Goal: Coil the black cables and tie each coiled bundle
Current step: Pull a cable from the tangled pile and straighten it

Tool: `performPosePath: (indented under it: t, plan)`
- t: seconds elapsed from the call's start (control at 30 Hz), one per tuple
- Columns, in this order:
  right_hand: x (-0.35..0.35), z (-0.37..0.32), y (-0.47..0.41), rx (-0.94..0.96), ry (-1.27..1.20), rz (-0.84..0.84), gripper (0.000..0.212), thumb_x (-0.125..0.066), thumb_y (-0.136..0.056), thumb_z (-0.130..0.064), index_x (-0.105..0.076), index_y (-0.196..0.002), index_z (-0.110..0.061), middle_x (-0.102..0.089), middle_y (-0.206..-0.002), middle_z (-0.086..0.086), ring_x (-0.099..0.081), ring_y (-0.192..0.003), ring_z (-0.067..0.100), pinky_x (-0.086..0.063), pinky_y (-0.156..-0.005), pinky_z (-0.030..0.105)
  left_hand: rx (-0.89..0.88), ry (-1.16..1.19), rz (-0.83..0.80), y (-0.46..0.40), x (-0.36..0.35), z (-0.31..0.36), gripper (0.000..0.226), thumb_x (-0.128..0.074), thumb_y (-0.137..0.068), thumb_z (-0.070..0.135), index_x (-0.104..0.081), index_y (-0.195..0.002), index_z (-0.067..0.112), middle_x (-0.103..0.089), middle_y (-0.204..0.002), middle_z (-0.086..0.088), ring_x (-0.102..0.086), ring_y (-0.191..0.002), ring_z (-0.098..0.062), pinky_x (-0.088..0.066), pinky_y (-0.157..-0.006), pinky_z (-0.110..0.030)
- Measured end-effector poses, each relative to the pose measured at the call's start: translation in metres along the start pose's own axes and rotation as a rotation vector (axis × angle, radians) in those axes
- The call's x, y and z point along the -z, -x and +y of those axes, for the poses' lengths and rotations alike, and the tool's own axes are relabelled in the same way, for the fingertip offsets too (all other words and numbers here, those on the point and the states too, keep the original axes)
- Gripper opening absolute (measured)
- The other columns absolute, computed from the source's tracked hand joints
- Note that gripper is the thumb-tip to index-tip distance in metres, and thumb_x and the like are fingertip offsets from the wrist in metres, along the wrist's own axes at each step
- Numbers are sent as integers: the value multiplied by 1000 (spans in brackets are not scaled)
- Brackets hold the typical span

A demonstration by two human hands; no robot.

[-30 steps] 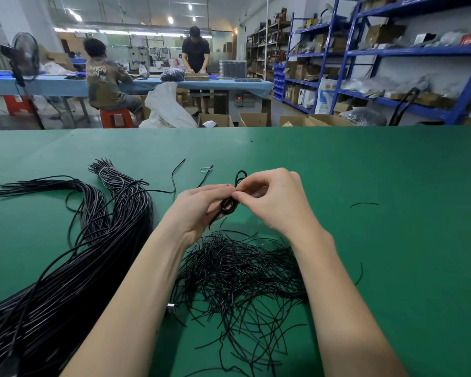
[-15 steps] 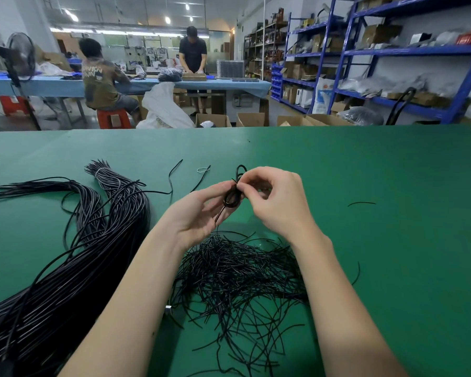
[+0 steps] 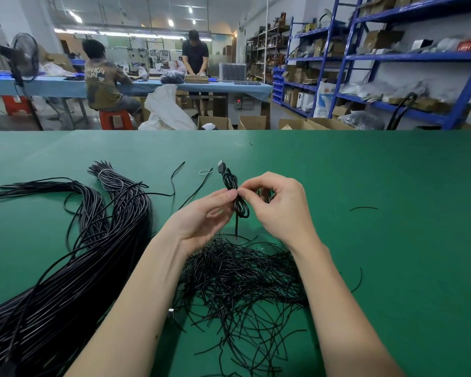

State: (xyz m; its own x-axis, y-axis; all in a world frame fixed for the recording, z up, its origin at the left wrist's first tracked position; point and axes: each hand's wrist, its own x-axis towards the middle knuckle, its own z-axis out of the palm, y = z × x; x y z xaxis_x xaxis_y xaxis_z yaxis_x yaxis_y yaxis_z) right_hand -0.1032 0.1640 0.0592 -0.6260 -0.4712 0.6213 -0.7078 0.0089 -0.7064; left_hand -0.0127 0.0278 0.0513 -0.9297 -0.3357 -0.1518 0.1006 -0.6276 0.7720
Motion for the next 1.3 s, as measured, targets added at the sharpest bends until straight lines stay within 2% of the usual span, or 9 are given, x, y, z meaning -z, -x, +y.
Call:
performPosePath:
  t: [0.17, 0.27, 0.37, 0.43, 0.53, 0.67, 0.77, 1.07, 1.3]
  plan:
    - [-4, -2, -2, -226, -186, 29, 23, -82, -84, -16, -76, -68, -32, -73, -67, -12, -58, -62, 2, -48, -62, 17, -406, -490, -6, 3, 1, 3, 31, -81, -69, 16, -77, -100, 11, -78, -101, -5, -73, -96, -12, -52, -81, -14]
    - [-7, 1, -2, -449, -404, 40, 20, -79, -85, -12, -77, -67, -22, -67, -59, -13, -55, -53, -5, -40, -53, 9, -568, -657, 20, 3, -2, -1, 20, -81, -78, 8, -79, -96, 15, -79, -95, -1, -74, -91, -11, -53, -79, -14]
    - [-9, 6, 0, -629, -516, -17, 12, -77, -87, -14, -78, -76, -18, -65, -66, -10, -51, -57, 3, -37, -48, 14, -546, -714, 46, 1, -2, -4, 14, -79, -83, 10, -79, -96, 16, -79, -92, 1, -72, -82, -6, -53, -74, -16]
    - [-3, 9, 2, -518, -425, -131, 6, -75, -91, -16, -76, -92, -22, -71, -81, -11, -58, -62, 5, -45, -52, 17, -473, -694, 77, 0, 1, -2, 12, -78, -83, 13, -79, -96, 13, -78, -90, 0, -70, -81, -7, -54, -74, -18]
    - [14, 11, 2, -226, -232, -242, 28, -72, -92, -10, -71, -108, -33, -74, -106, -13, -68, -72, 8, -49, -61, 17, -356, -629, 76, 0, 5, 2, 11, -78, -83, 16, -79, -92, 10, -74, -83, 0, -64, -75, -9, -53, -75, -19]
    - [26, 12, 1, -57, 36, -272, 27, -81, -85, -19, -77, -100, -41, -74, -95, -22, -70, -78, 7, -44, -65, 13, -229, -544, -7, 3, 5, 5, 34, -81, -75, 20, -75, -99, -2, -58, -85, -13, -48, -77, -21, -48, -80, -23]
    - [28, 11, 0, 9, 51, -237, 20, -85, -81, -24, -80, -95, -37, -73, -86, -24, -68, -76, 8, -46, -62, 14, -147, -479, -58, 5, 3, 8, 41, -82, -68, 22, -74, -101, 0, -61, -87, -11, -55, -72, -15, -53, -74, -19]
    - [24, 6, -2, 48, -6, -192, 10, -85, -82, -30, -79, -85, -23, -73, -83, -18, -66, -76, 9, -45, -61, 17, -78, -442, -129, 7, 4, 13, 33, -79, -70, 19, -76, -99, 2, -66, -80, -1, -58, -65, -7, -53, -65, -15]
    - [12, 1, -1, -164, -329, -233, 11, -72, -93, -11, -74, -83, -6, -65, -64, -2, -54, -55, 6, -45, -52, 19, -186, -423, -186, 8, 5, 14, 29, -81, -70, 22, -78, -94, 7, -71, -88, -5, -61, -76, -11, -54, -79, -19]
